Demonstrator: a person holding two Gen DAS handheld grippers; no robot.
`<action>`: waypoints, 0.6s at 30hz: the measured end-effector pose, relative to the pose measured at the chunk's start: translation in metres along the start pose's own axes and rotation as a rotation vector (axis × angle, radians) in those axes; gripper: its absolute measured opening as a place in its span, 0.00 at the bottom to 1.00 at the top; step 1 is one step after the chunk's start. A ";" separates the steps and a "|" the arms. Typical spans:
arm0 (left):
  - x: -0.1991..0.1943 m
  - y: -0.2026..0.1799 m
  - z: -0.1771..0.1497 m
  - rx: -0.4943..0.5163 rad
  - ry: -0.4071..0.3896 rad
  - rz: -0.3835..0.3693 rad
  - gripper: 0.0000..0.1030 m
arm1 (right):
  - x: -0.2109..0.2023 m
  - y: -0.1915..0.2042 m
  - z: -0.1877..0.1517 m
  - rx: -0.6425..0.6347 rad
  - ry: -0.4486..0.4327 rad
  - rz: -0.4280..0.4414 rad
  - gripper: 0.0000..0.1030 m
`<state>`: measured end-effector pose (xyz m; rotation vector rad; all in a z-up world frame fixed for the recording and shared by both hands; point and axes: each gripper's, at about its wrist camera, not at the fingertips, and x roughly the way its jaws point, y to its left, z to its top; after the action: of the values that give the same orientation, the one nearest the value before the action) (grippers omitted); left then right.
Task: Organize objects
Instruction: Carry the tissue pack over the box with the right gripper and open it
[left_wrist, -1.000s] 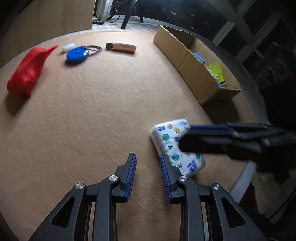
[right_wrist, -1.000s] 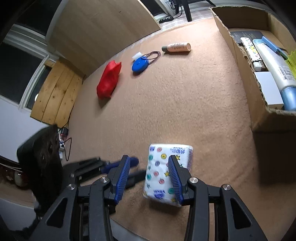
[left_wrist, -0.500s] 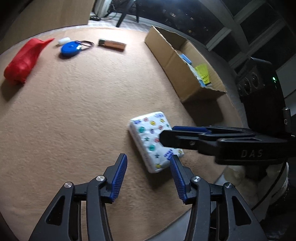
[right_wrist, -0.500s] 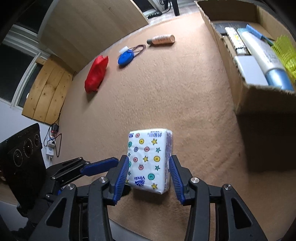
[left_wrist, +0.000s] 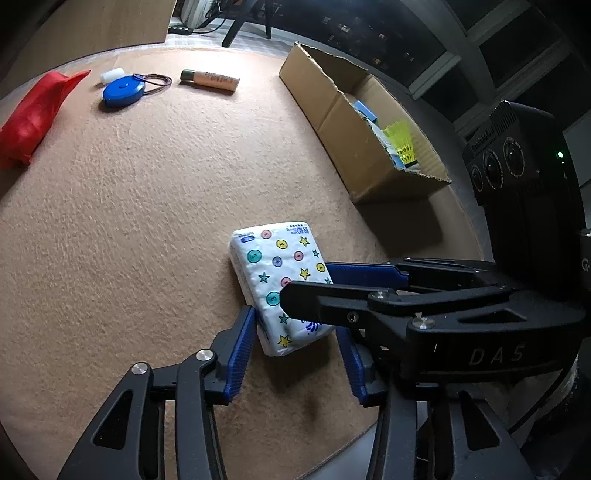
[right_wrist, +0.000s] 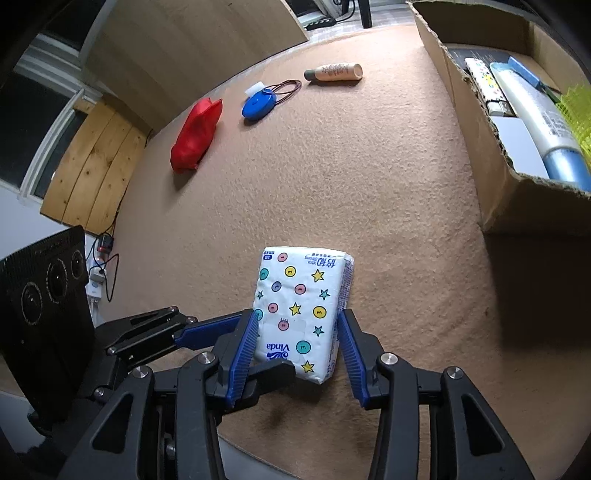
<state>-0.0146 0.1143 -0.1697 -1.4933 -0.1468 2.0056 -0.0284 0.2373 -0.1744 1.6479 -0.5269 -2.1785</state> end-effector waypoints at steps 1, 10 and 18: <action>0.000 0.000 0.000 -0.002 0.000 0.001 0.44 | -0.001 0.001 0.001 -0.003 -0.003 0.001 0.40; -0.019 -0.014 0.023 0.030 -0.054 0.017 0.43 | -0.040 0.008 0.021 -0.037 -0.097 -0.004 0.40; -0.032 -0.051 0.071 0.116 -0.130 0.010 0.43 | -0.088 -0.006 0.053 -0.052 -0.199 -0.043 0.40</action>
<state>-0.0517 0.1570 -0.0964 -1.2952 -0.0756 2.0830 -0.0568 0.2903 -0.0910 1.4364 -0.4880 -2.3823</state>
